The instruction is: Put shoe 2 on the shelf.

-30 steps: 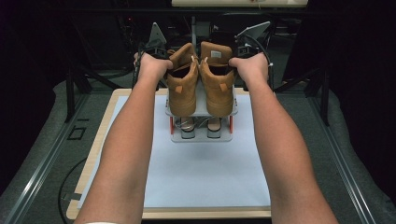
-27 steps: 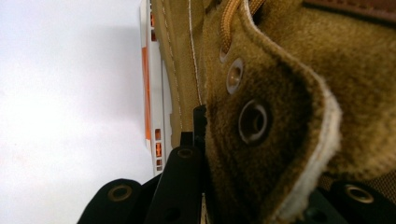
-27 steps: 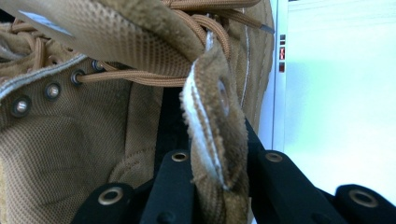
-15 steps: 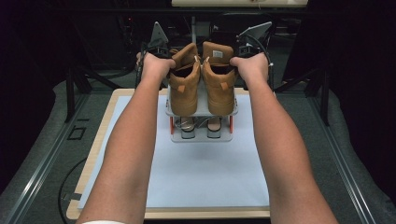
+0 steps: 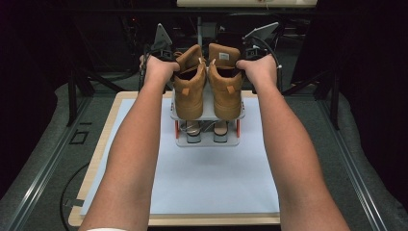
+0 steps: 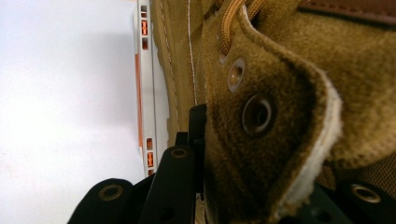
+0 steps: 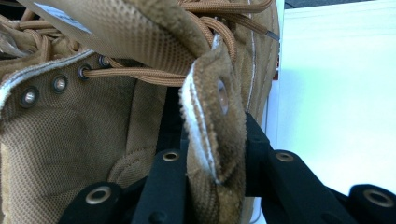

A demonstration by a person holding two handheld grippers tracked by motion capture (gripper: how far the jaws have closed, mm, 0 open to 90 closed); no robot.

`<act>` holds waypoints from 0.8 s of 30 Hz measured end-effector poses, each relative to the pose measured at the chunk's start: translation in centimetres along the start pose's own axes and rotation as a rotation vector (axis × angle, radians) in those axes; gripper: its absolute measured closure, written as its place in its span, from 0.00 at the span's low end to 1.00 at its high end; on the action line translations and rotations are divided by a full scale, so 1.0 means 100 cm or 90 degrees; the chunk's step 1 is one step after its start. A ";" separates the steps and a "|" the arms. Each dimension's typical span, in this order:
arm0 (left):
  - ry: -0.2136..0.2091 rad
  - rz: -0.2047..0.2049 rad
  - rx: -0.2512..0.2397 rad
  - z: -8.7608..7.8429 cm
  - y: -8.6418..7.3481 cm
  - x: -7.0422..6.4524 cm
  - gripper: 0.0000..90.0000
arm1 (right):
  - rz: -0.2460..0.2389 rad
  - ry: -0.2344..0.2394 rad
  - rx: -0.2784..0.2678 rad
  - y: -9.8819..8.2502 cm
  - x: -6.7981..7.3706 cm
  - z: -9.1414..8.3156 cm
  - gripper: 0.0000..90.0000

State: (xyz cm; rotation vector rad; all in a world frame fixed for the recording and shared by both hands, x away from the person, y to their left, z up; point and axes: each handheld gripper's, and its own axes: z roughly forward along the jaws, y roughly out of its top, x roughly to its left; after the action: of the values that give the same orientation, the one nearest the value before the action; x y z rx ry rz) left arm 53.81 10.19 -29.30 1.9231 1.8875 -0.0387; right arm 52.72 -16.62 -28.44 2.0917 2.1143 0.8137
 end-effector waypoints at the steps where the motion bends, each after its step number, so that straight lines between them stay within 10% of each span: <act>1: 0.001 0.001 -0.002 0.000 0.000 0.000 0.91 | -0.002 0.000 -0.001 0.000 0.000 0.000 0.84; 24: 0.013 0.036 -0.029 -0.004 0.000 -0.012 0.79 | -0.004 0.010 -0.012 0.000 0.000 0.000 0.79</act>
State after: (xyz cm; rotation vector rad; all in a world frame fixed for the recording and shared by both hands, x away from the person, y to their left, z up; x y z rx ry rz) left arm 53.61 9.23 -28.52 1.9513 1.8307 0.0407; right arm 52.70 -16.63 -28.43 2.0752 2.1109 0.8492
